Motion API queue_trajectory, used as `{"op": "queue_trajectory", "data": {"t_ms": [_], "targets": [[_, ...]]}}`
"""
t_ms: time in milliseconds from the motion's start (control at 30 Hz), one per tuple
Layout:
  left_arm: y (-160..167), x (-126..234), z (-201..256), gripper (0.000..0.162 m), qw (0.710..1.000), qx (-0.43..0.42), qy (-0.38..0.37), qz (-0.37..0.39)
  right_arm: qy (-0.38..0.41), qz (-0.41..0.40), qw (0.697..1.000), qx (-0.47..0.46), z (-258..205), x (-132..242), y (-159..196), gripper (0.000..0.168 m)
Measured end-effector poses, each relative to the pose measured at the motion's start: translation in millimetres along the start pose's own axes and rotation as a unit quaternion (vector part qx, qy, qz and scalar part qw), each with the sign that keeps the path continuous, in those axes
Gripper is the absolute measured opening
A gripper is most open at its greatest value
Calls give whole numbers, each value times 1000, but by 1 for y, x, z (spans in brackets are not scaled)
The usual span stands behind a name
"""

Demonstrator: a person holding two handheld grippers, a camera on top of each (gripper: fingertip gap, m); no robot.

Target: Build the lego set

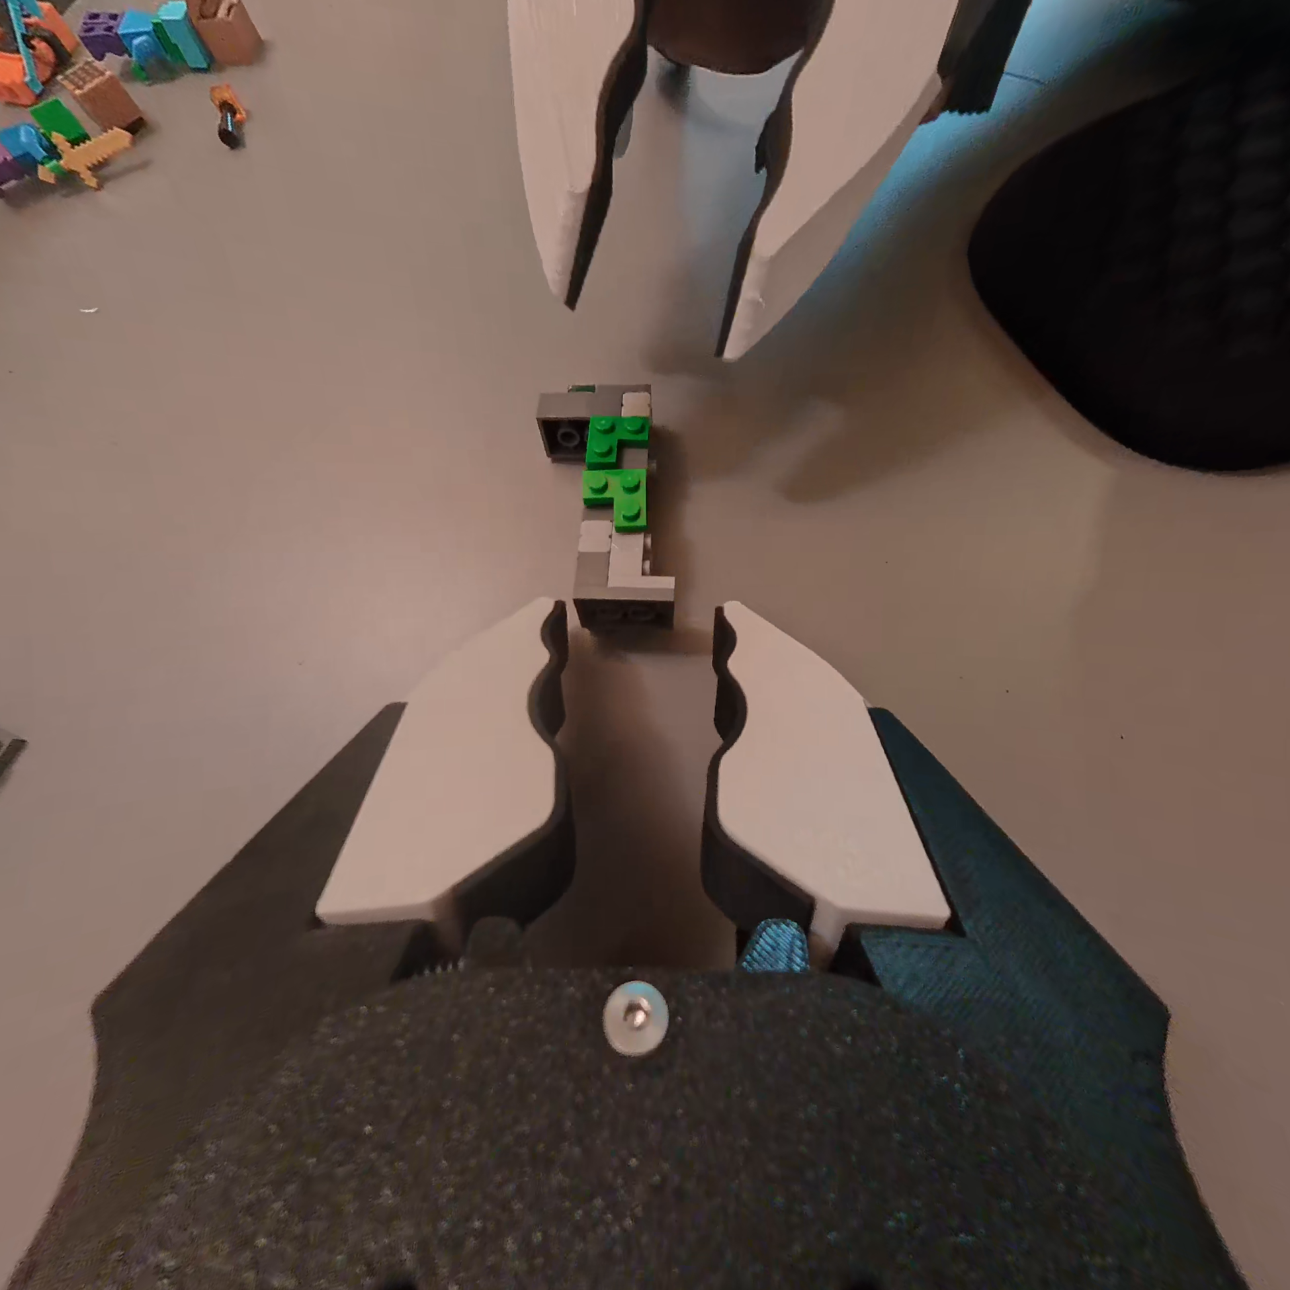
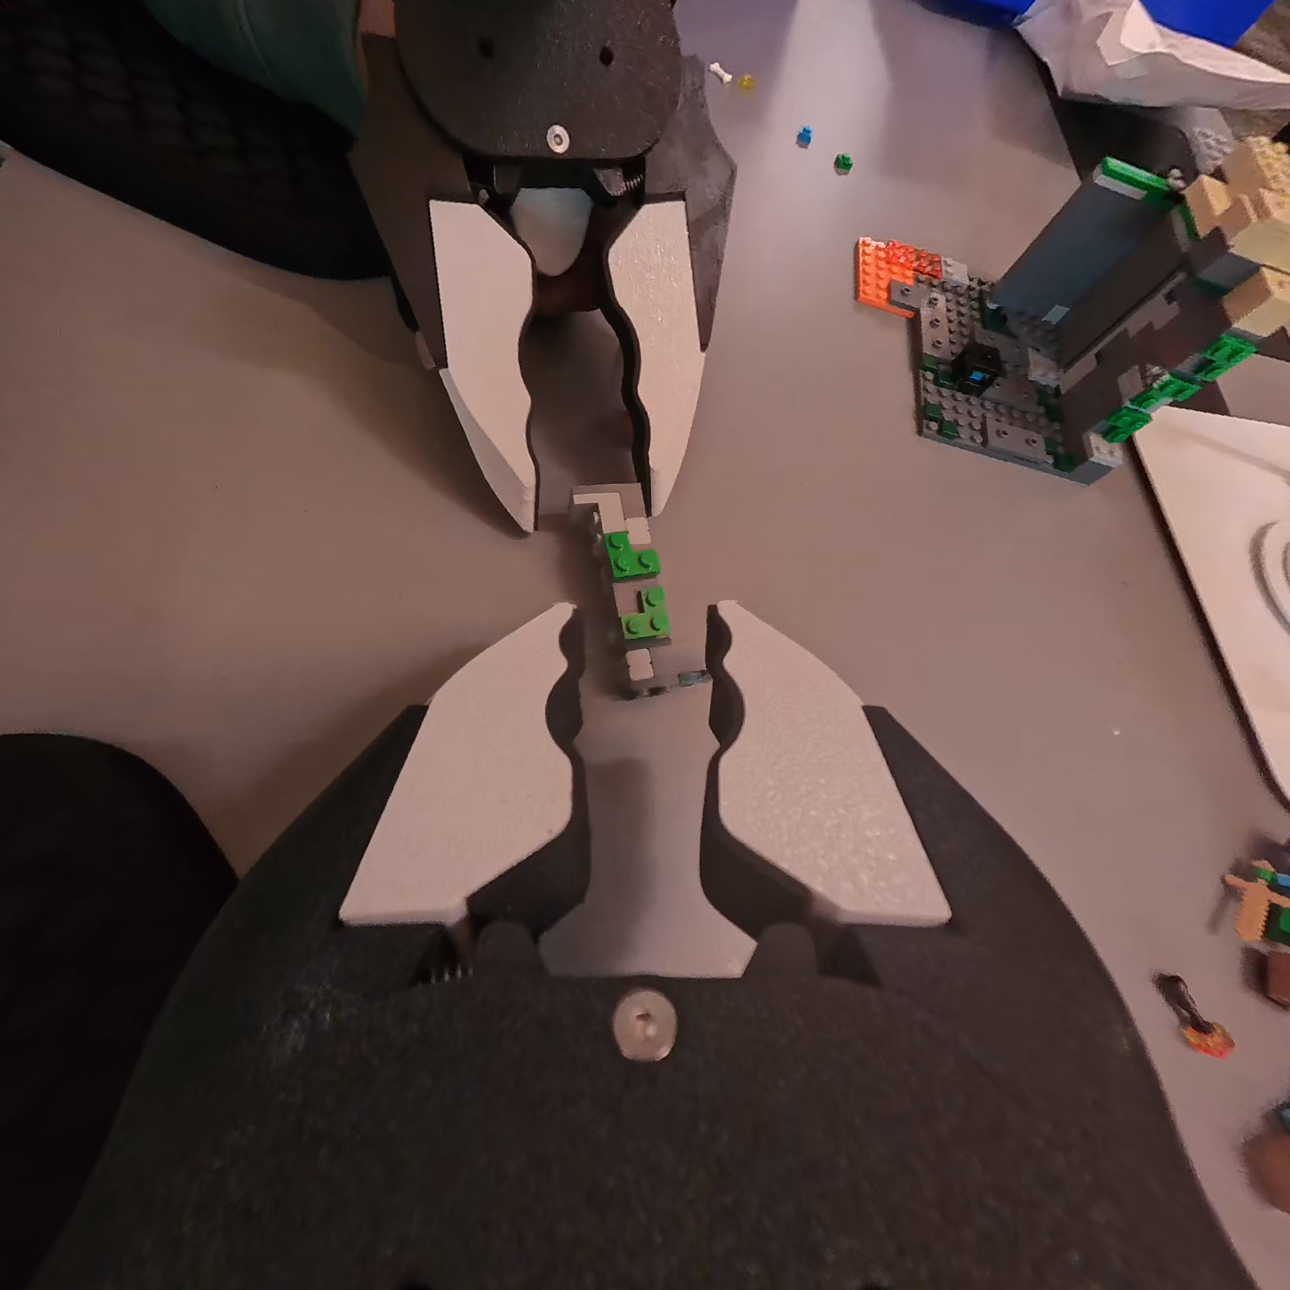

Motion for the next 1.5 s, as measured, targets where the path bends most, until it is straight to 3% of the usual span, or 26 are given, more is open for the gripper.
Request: {"op": "queue_trajectory", "data": {"t_ms": [200, 567, 967, 1233, 1500], "targets": [[-1, -3, 1, 35, 1000, -9, -7, -3, -6, -6, 1000, 9, -5, -10, -1, 29], [-2, -4, 5, 27, 1000, -21, -10, 0, 12, 8, 1000, 5, -5, -25, -11, 6], [-2, -4, 7, 26, 1000, -20, -10, 0, -5, -6, 999, -32, -6, -31, -4, 1], [-2, -4, 7, 26, 1000, -19, -9, 1, 0, 27, 998, -65, 1, -23, -5, 2], [-1, -4, 7, 26, 1000, -17, -8, 1, 12, -2, 999, -39, 1, -21, -4, 0]]}}
Point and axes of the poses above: each gripper's, where its closed fingertips meet, x back along the fingers, y out of its underside, z = x × y across the jaws, the point moved 6 cm from there along x, back along the fingers, and after that the axes turned 14 degrees about x, right-handed, at the moved point
